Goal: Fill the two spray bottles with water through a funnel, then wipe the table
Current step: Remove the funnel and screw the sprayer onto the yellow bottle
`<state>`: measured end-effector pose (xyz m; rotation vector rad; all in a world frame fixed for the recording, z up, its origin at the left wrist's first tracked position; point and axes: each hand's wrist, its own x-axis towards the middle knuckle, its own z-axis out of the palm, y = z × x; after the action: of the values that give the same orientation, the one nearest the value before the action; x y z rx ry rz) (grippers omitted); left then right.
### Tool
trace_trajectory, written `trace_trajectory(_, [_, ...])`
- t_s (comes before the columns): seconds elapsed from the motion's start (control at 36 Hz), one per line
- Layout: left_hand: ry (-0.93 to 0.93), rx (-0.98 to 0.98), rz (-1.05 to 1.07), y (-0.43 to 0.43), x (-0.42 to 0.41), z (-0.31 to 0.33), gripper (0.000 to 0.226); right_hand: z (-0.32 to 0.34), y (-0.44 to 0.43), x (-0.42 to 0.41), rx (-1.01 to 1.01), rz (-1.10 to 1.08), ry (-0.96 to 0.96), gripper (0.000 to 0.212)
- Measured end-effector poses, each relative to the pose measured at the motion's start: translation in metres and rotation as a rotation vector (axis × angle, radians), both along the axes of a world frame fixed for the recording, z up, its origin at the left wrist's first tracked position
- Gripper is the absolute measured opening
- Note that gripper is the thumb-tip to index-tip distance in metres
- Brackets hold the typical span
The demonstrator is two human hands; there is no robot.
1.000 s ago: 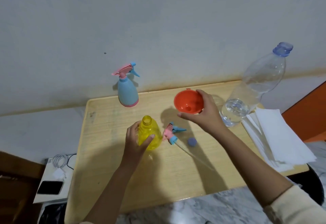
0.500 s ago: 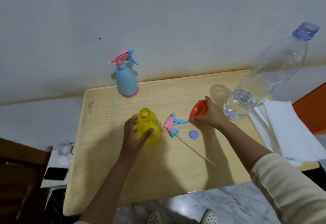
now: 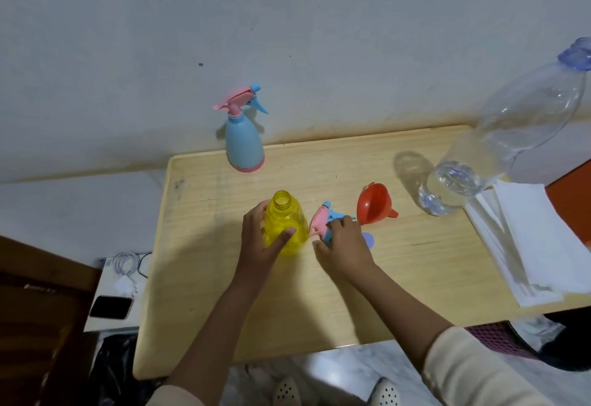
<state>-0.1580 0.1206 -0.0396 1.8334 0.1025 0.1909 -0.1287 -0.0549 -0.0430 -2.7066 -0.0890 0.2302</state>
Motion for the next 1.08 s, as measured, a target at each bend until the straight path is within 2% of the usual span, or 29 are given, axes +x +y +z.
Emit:
trace_trajectory(0.14, [-0.029,0.014,0.002,-0.002,0.002,0.006,0.059,0.019,0.0,0.004,0.119,-0.037,-0.036,0.028])
trace_trajectory(0.25, [-0.025,-0.018,0.015,-0.003,0.006,0.004,0.055,0.051,-0.006,0.016,0.437,-0.241,-0.154,0.02])
trace_trajectory(0.33, [-0.008,-0.047,0.012,-0.002,0.007,0.001,0.056,0.095,-0.004,0.022,0.731,-0.309,-0.183,0.015])
trace_trajectory(0.47, [-0.016,-0.039,-0.012,0.0,0.006,-0.003,0.056,0.169,0.01,0.023,1.193,-0.179,-0.292,0.01])
trace_trajectory(0.56, [-0.018,-0.024,-0.004,0.0,0.007,-0.006,0.056,0.198,0.023,0.018,1.338,-0.101,-0.35,0.013])
trace_trajectory(0.61, [-0.022,-0.001,0.003,0.0,0.008,-0.009,0.056,0.209,0.032,0.014,1.368,-0.067,-0.366,0.016])
trace_trajectory(0.81, [0.004,-0.022,-0.018,0.0,0.009,-0.007,0.055,0.212,0.051,0.005,1.24,0.027,-0.404,0.022])
trace_trajectory(0.94, [0.001,-0.039,-0.019,0.001,0.007,-0.01,0.063,0.192,0.058,0.004,1.208,0.004,-0.341,0.023])
trace_trajectory(1.08, [-0.027,-0.034,-0.022,0.001,0.007,-0.011,0.058,0.185,0.059,0.0,1.266,-0.014,-0.371,0.021])
